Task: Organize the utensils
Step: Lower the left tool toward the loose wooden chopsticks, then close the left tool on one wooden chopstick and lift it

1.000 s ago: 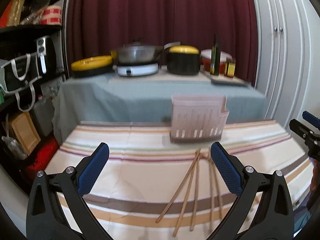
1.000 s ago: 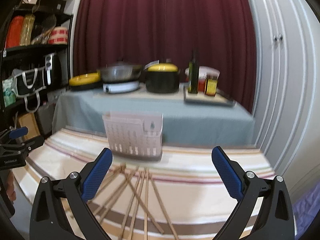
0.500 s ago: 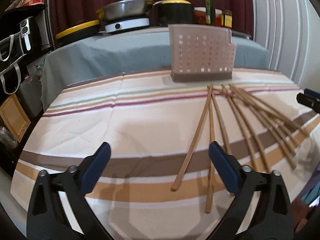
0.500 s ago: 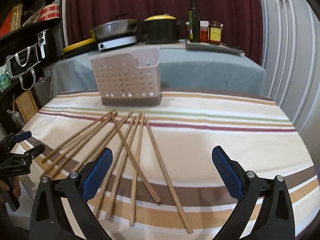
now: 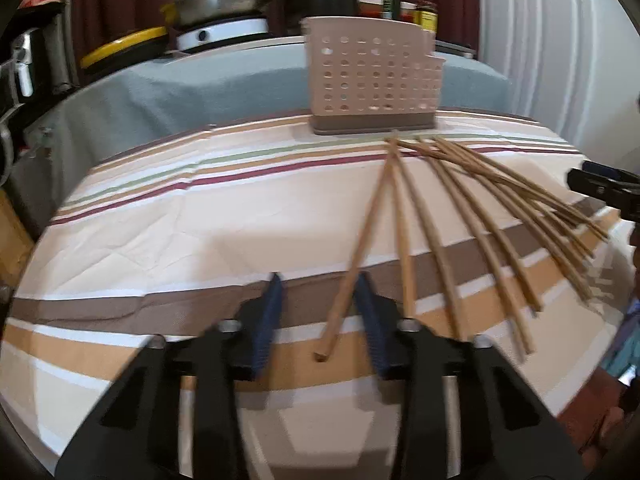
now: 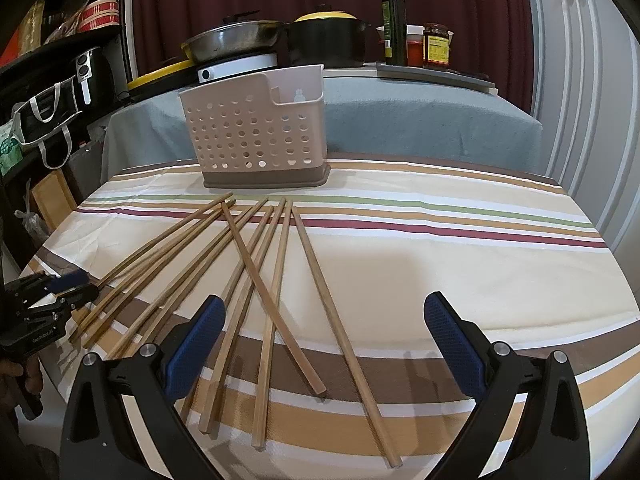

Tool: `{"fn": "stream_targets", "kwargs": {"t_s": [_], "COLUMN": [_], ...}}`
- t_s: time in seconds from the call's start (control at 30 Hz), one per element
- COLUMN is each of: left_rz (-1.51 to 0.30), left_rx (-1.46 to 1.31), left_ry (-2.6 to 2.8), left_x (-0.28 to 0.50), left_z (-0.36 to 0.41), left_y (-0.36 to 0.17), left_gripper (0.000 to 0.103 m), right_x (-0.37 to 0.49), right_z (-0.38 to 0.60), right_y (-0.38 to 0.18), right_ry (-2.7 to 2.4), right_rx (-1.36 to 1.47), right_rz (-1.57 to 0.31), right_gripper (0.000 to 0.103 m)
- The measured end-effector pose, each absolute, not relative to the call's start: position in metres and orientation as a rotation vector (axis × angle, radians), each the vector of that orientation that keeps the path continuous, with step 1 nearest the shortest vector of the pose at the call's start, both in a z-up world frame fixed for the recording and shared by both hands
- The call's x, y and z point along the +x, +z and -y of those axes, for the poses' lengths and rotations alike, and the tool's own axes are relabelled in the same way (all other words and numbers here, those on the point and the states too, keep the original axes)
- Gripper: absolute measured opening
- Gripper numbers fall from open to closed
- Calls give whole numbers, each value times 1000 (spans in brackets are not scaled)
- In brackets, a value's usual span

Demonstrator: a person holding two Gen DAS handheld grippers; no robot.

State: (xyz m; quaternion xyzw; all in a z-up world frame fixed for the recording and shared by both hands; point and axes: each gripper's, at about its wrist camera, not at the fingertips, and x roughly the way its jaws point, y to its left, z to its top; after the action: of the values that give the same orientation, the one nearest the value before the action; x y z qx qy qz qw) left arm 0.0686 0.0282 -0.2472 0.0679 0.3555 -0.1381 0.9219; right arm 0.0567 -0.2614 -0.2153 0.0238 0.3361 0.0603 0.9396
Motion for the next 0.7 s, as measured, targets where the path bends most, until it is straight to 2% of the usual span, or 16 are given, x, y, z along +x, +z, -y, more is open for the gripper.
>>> {"fn": "stream_targets", "kwargs": {"t_s": [0.07,0.13,0.5,0.57,0.6,0.63,0.7], "left_rz": [-735,-735,-726,-726,-727,-728,-730], "left_rx": [129,137,130,128,123,121,122], "left_ry": [-297,-311,-290,-283,-284,-284,-283], "left_x": [68,68,57,56,56,55,56], "left_z": [-27,-26,-28,-30,-31,-31,-31], "left_y": [-247,-247,-245,-245,-245,-245,-245], "left_gripper": [19,12,8,8,8,8,8], "right_x": [57,57,49,46,45,46,47], "right_z": [262,263,258,256,255,254,254], "right_y": [-215,-216,-225,-226,-227,-228,-232], "right_ry": [122,122,174,196,209,215,228], "right_rx": [51,56,9,0,-4,-10,-3], "right_rz": [-684,-682,-681,-672,-674,-687,-706], "right_gripper": [97,97,96,86,65,52,49]}}
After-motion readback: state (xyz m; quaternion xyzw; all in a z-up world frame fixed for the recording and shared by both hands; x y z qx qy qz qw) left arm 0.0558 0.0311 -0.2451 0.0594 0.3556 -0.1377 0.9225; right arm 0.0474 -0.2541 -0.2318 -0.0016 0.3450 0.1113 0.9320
